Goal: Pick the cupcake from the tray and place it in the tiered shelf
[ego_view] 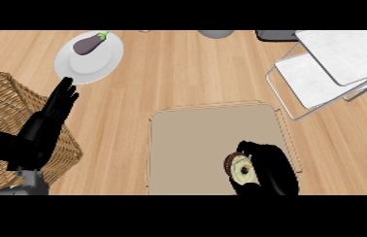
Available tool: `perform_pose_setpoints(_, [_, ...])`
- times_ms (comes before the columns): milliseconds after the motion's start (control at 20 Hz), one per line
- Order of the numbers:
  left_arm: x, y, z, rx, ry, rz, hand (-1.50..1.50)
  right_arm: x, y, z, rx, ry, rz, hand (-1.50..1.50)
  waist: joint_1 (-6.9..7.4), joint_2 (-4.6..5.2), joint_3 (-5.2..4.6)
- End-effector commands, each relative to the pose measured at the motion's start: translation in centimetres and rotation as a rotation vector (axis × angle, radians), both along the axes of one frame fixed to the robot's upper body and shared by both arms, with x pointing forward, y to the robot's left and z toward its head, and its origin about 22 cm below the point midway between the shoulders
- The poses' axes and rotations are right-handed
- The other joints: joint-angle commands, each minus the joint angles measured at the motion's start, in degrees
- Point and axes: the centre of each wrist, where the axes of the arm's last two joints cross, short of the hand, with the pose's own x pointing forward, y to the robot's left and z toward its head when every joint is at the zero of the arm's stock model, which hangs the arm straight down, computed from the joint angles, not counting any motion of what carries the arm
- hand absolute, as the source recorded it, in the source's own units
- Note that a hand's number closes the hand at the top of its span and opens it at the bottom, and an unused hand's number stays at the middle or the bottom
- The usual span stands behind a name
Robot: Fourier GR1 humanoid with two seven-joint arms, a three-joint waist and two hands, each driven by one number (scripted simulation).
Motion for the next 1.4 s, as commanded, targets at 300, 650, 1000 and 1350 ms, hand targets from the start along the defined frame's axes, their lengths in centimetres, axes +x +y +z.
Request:
perform_pose_setpoints(300, [-1.4, 0.5, -0.6, 0.000, 0.008, 0.010, 0.00, -7.4, -4.2, 12.2, 0.233, -0.379, -0.014, 1.50, -0.29, 0.01, 0.00])
perform_pose_setpoints(650, [1.4, -1.3, -0.5, -0.014, 0.000, -0.024, 0.00, -8.9, -4.6, 16.8, 0.304, -0.484, -0.098, 1.50, 0.63, 0.57, 0.02])
perform_pose_setpoints(1000, [0.9, -0.1, -0.1, -0.011, 0.004, -0.021, 0.00, -5.5, -5.1, 19.5, 0.328, -0.517, -0.144, 1.50, 1.76, 0.64, 0.01])
perform_pose_setpoints(1350, [0.9, -0.6, 1.0, -0.009, -0.005, -0.025, 0.00, -1.6, -4.5, 22.2, 0.412, -0.551, -0.149, 1.50, 2.27, 0.60, 0.04])
